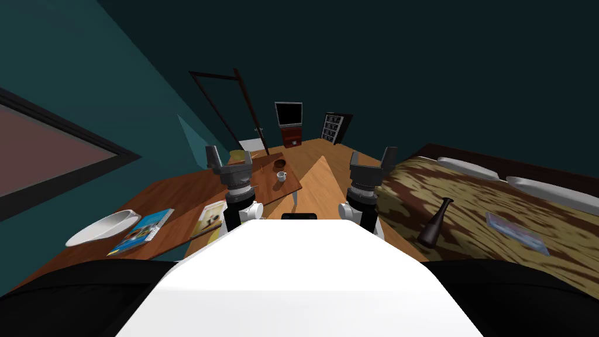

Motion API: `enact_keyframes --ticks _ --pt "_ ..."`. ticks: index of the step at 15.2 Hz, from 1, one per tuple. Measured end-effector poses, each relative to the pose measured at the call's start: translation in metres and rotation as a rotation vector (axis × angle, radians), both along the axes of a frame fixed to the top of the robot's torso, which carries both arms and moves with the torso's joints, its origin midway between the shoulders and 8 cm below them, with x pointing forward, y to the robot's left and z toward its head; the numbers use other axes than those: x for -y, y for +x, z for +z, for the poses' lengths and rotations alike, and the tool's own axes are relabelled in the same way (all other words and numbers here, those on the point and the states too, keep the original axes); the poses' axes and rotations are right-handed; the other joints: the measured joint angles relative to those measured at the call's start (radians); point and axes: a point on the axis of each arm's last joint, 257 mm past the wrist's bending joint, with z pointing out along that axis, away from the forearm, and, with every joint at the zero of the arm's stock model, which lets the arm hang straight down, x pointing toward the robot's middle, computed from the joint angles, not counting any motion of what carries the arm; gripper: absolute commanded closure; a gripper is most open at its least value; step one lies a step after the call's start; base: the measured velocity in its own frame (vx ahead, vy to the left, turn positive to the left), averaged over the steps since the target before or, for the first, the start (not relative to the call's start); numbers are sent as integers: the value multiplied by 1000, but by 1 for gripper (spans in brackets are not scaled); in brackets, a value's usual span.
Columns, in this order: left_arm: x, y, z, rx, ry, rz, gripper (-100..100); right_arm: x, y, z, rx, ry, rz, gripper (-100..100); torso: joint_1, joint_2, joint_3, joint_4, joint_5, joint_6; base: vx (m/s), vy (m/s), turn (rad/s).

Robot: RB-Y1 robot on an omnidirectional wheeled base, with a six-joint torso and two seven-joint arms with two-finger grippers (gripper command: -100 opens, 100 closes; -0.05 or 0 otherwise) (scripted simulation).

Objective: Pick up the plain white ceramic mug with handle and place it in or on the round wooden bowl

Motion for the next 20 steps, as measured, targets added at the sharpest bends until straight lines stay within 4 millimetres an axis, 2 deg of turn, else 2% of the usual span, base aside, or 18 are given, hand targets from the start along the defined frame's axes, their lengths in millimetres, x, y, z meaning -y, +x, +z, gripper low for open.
enact_keyframes --ticks 2,7,13,20 --pt "2 4 -3 -20 25 -8 -100 0 0 0 0 0 0 0 0 2 1 0 0 0 -52 -14 -118" --pt "3 30 -26 -126 103 -11 -100 0 0 0 0 0 0 0 -1 6 4 1 0 0 -82 -16 -123" --pt "-10 63 -59 -270 183 18 -100 0 0 0 0 0 0 0 0 5 3 1 0 0 -64 -15 -121" --pt "-28 91 -91 -408 244 60 -100 0 0 0 0 0 0 0 0 3 2 1 0 0 -44 -16 -108"
